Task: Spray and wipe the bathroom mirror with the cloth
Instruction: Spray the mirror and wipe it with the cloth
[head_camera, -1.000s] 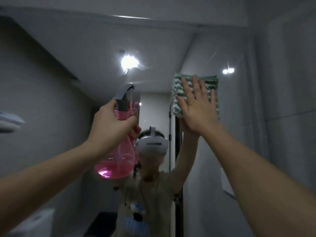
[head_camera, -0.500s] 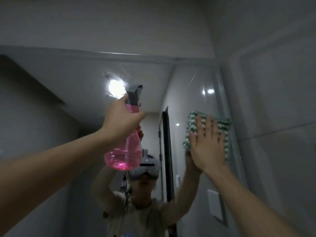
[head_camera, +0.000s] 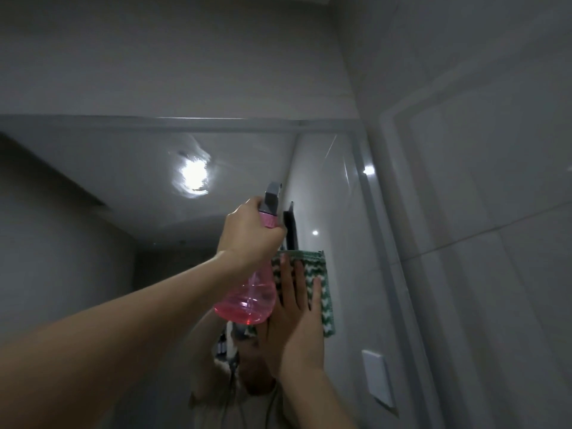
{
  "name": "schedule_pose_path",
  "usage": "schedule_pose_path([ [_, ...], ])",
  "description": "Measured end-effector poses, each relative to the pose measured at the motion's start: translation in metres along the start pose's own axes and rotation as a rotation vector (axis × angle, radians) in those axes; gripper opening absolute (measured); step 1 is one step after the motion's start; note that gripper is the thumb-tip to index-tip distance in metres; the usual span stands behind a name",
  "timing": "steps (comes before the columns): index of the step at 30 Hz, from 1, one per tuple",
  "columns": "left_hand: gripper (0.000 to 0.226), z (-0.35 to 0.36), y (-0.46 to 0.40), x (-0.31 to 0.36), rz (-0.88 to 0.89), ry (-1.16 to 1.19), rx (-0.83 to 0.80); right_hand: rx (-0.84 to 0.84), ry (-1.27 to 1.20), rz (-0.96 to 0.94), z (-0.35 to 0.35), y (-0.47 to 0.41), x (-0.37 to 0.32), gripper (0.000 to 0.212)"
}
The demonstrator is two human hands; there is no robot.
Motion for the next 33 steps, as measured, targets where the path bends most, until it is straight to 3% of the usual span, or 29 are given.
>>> schedule_pose_path([
  [5, 0.014, 0.003, -0.002, 0.012, 0.030, -0.070, -0.024, -0.054, 0.027, 0.021, 0.006, 0.001, 0.003, 0.071],
  [14, 0.013, 0.005, -0.005, 0.013, 0.043, -0.189, 0.015, -0.150, -0.005, 0.072, 0.019, 0.000, 0.007, 0.063],
  [28, 0.009, -0.039, 0.024, -0.034, 0.017, -0.144, 0.044, -0.019, -0.037, 0.080, 0.009, -0.001, 0.013, 0.057],
  [33, 0.008, -0.067, 0.045, -0.063, -0.040, -0.039, -0.040, -0.032, -0.007, 0.091, 0.007, -0.001, 0.011, 0.058],
])
Point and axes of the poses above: each hand's wrist, its own y-axis away from the middle knuckle, its own z-axis out of the palm, x = y × z, the point moved 10 cm from there along -y, towards the middle knuckle, and after that the axes turned 10 degrees about -y, right-handed, at the moved point
